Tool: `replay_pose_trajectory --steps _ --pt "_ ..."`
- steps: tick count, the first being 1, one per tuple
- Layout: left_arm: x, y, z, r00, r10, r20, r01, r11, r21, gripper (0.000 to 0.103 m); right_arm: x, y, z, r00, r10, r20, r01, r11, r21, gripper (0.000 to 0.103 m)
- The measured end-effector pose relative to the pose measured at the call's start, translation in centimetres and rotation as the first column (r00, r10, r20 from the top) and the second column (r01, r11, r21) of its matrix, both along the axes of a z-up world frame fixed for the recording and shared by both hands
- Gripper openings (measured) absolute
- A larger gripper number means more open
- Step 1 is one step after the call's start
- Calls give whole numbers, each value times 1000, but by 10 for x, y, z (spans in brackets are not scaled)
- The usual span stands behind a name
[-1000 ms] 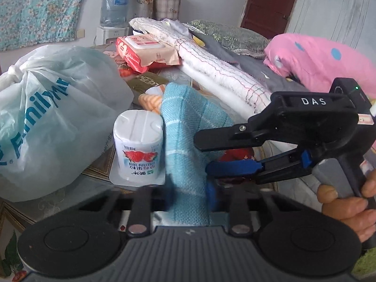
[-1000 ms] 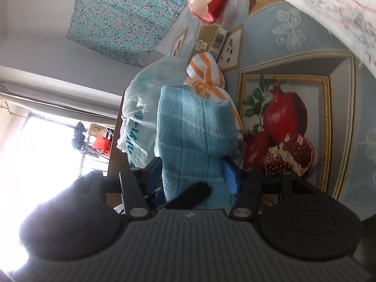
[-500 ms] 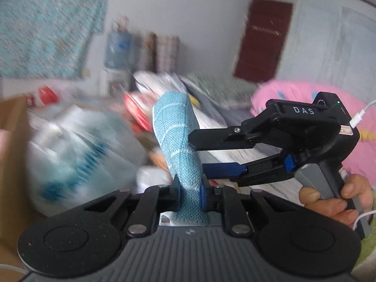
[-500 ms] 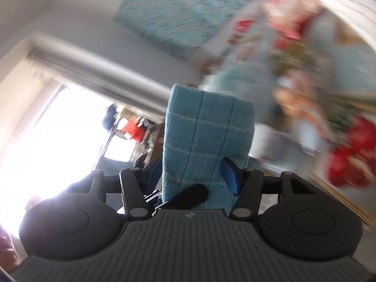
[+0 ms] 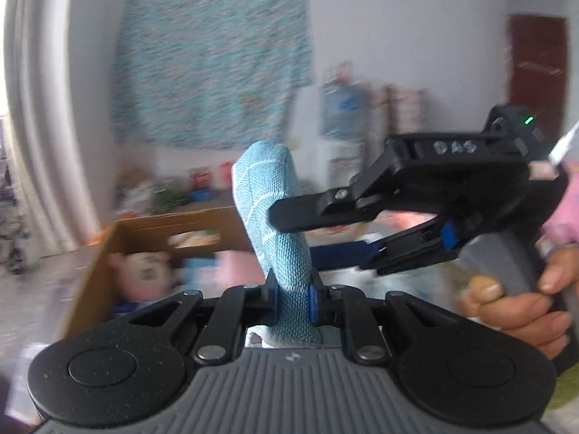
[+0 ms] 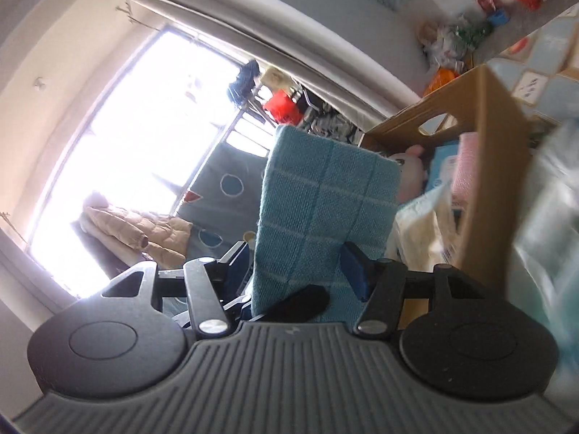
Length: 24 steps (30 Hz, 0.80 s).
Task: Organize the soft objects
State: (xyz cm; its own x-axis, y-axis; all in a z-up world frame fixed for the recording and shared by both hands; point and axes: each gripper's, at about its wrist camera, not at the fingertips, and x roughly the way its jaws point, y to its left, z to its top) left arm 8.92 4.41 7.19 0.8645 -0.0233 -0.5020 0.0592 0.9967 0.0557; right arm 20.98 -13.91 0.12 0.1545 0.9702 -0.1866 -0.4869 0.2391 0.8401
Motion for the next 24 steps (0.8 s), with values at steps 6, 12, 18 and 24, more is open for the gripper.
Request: replay_pose_trajectory --steps 6,12,18,24 --pt "57 16 -19 986 137 -90 -110 960 257 16 32 -10 -11 998 -36 -42 38 998 44 57" --pt "131 3 -71 930 105 -353 -15 968 249 16 41 -59 -40 990 -117 -77 119 993 16 58" --pt "158 14 -81 886 28 -462 14 996 86 27 47 -83 -54 985 -142 -97 146 989 28 59" --pt "158 40 -78 880 36 -473 -68 996 -51 55 47 -88 -54 984 -156 -85 159 987 34 62"
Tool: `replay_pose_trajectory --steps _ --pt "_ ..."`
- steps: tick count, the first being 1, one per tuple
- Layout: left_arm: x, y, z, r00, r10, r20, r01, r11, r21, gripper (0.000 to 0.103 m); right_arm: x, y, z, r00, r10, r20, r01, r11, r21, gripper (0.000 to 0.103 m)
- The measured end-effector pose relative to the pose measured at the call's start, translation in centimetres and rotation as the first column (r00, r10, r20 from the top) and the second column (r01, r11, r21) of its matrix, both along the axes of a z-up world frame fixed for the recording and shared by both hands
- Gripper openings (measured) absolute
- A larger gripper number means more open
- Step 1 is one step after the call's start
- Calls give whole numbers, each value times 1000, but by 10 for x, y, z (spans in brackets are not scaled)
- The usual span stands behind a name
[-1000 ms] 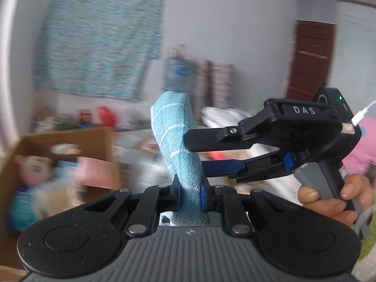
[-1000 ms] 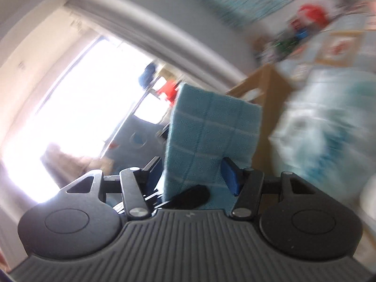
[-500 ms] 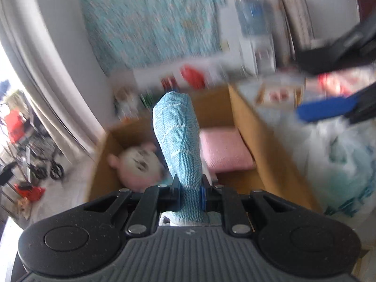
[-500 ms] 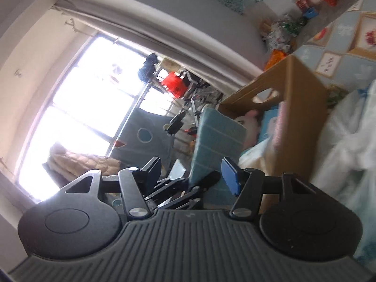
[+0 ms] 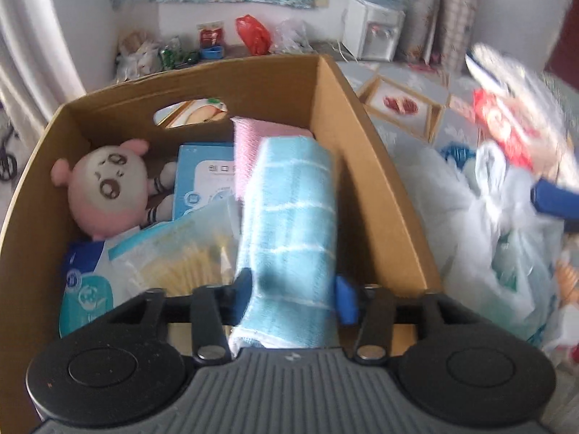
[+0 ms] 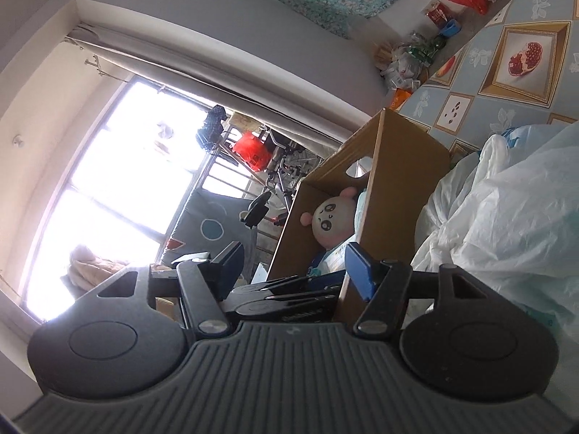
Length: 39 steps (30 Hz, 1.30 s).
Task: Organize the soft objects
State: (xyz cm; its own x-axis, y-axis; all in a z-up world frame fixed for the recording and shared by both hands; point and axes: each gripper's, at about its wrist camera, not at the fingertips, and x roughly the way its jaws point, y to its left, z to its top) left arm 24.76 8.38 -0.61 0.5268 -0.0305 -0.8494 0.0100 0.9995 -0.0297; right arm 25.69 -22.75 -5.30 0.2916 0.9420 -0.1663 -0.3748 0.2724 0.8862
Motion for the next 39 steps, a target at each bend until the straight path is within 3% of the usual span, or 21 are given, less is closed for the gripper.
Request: replay_pose_trajectory --steps 4,6,9,11,13,16,19,25,27,32,35,39 --pt "0 18 8 997 59 54 -55 996 -77 54 -6 -1 1 1000 -1 0 1 1000 -6 64" --pt "2 26 11 989 126 78 -116 985 -128 49 -9 -1 2 1000 -7 3 7 1000 -10 64" --pt "9 45 5 960 278 31 -265 938 -222 36 -15 -5 5 1000 -13 6 13 1000 -9 65" --pt "17 53 -5 939 342 -20 -338 914 -227 34 -18 -6 6 1000 -13 10 14 1000 -11 65" --pt "25 54 -16 936 348 -61 -353 915 -196 29 -21 -7 8 1000 -9 13 9 1000 -17 65" --pt "30 57 -26 937 332 -112 -350 899 -265 29 -23 -8 8 1000 -13 20 14 999 -35 65" --pt "34 51 -30 941 319 -110 -337 909 -245 30 -21 -12 7 1000 -23 20 24 999 -39 66" --pt "38 36 -34 952 292 -91 -303 941 -153 37 -19 -16 3 999 -37 9 37 998 -47 66" --pt "35 32 -31 956 282 -82 -290 949 -125 48 -21 -18 2 999 -45 4 45 997 -60 66" --pt "16 41 -14 945 325 -35 -326 932 -158 73 -32 -38 13 996 -83 34 86 990 -115 67" --pt "-6 48 6 928 372 31 -361 914 -184 80 -42 -58 31 988 -127 93 142 975 -174 74" --pt "-42 48 37 905 394 157 -366 913 -180 86 -63 -88 56 956 -197 217 256 922 -290 80"
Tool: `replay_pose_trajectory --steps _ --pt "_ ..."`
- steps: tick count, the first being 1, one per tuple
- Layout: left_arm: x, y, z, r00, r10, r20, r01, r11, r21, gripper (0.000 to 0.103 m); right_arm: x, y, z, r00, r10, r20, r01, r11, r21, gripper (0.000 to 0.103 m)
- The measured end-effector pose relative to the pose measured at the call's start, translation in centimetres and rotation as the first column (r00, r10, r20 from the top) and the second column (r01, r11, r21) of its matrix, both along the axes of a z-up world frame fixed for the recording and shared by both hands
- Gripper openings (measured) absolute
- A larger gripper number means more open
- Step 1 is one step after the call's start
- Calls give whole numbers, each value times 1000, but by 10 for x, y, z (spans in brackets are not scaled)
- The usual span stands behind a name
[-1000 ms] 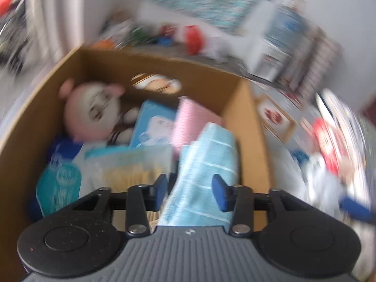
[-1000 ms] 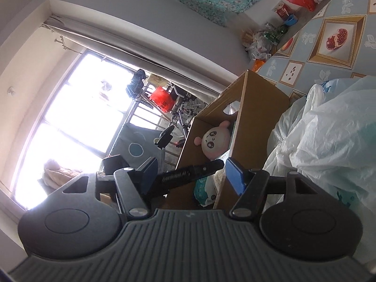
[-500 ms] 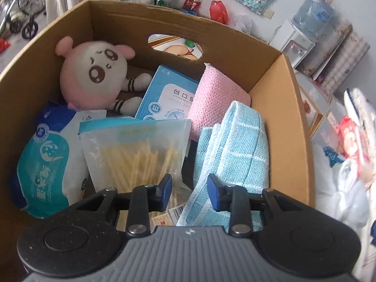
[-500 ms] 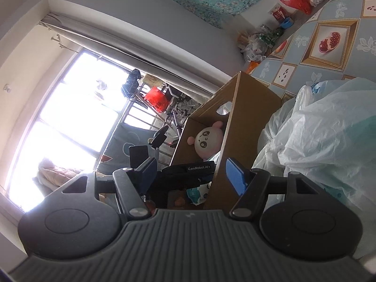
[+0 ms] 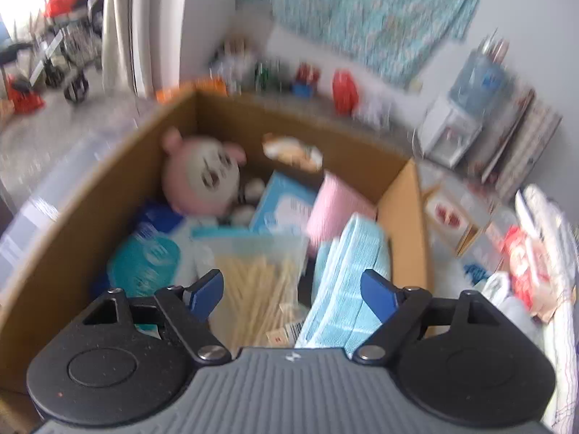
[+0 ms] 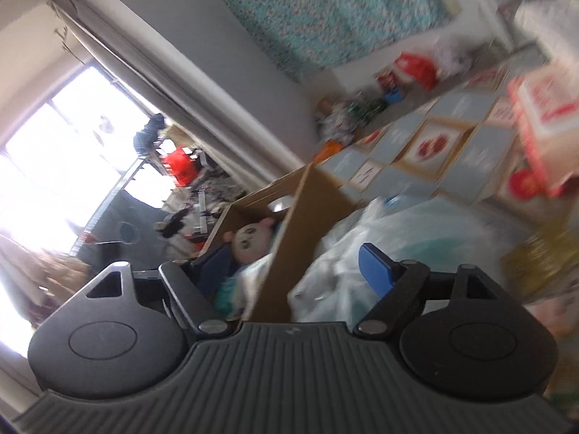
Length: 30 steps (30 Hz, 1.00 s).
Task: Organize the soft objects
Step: 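Move both tools back toward the white yogurt cup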
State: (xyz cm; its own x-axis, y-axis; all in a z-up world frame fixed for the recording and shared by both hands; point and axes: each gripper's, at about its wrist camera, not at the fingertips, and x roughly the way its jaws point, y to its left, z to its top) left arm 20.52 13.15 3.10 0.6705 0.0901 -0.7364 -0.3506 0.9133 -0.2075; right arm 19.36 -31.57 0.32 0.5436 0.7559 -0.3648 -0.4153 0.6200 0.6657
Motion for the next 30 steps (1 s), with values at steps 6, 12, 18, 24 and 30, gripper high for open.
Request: replay_pose_trajectory --steps 6,12,18,24,30 --pt "-59 -21 42 980 -40 193 31 998 52 93 -28 -51 17 988 -130 87 142 977 -157 88" --pt "-102 -83 64 921 -211 328 162 972 170 98 -54 -89 11 973 -210 92 225 954 -201 89" --pt "-128 -156 50 838 -424 345 369 904 216 98 -66 -107 -10 974 -219 63 227 951 -211 89" --pt "-139 -207 12 790 -522 322 494 853 169 98 -74 -110 -33 980 -198 12 196 953 -233 89" --pt "-139 -257 -33 738 -637 224 591 770 240 98 -77 -110 -61 983 -183 -33 168 951 -260 89"
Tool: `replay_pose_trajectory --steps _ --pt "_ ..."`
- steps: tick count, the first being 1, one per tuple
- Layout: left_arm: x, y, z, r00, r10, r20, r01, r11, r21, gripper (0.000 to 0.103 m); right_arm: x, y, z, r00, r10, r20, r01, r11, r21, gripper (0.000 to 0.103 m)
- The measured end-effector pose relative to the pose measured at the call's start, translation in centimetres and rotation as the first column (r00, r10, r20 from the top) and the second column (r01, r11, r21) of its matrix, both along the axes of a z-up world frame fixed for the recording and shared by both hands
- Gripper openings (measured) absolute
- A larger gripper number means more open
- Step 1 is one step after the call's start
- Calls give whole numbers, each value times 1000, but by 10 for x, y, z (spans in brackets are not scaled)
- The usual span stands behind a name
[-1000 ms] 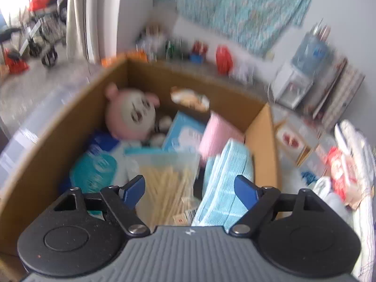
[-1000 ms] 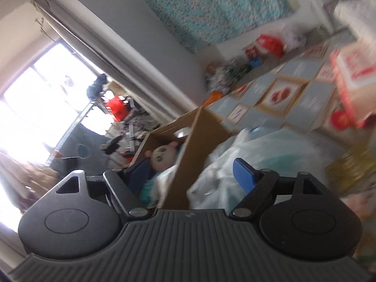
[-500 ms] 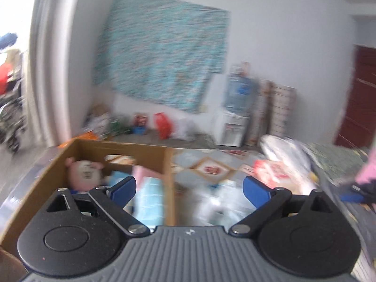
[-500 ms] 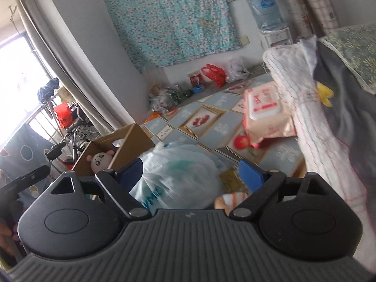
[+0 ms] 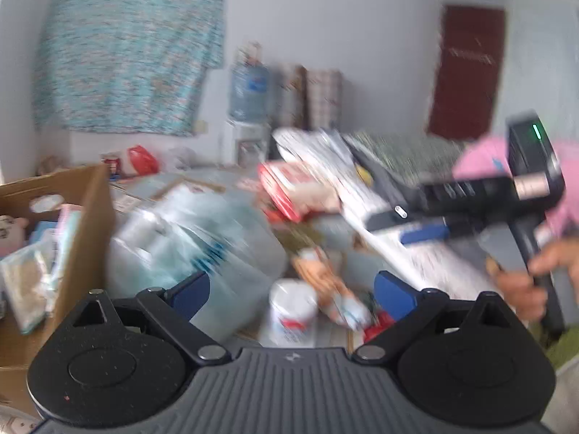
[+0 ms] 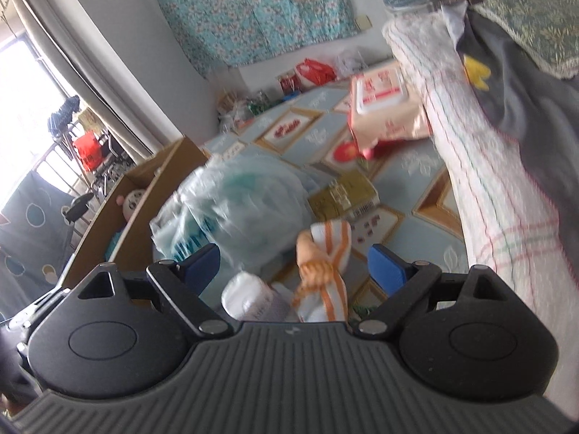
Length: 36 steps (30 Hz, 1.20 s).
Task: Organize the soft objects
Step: 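Move both tools back toward the white yogurt cup, then grasp the white yogurt cup with the left gripper and lift it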
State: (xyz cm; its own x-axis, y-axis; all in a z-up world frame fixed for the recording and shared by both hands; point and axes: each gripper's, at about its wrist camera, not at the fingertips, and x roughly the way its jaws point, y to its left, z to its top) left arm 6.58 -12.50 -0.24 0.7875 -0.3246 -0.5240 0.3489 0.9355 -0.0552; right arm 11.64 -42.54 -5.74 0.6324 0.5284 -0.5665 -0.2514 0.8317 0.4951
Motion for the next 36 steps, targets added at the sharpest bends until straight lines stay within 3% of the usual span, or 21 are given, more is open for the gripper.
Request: replay_pose_trajectory --steps 7,13,19,22,27,30,32,36 --pt "-2 -21 -43 998 -47 -31 50 995 88 97 10 -3 -31 996 -23 -81 24 1000 4 89" --pt "1 -21 -67 995 -70 -77 76 995 69 90 23 13 -51 990 -29 -136 23 999 -45 88" --pt "10 -17 -81 996 -47 -79 53 996 75 75 14 46 -35 994 85 -62 -89 994 -65 87" --pt "12 -13 -87 997 -32 -68 38 996 82 69 8 79 -26 984 177 -19 -178 971 -158 87" --pt "11 -5 -97 998 -21 -67 27 996 86 67 7 131 -27 961 273 33 -240 892 -384 86" --pt "10 2 -102 997 -15 -73 21 997 81 67 10 152 -38 953 300 26 -249 834 -492 79" --pt "10 7 -103 997 -11 -72 16 997 72 67 12 160 -44 950 312 10 -259 808 -529 55" --pt "9 17 -106 997 -11 -74 14 999 42 67 17 162 -48 959 282 -23 -255 824 -506 49"
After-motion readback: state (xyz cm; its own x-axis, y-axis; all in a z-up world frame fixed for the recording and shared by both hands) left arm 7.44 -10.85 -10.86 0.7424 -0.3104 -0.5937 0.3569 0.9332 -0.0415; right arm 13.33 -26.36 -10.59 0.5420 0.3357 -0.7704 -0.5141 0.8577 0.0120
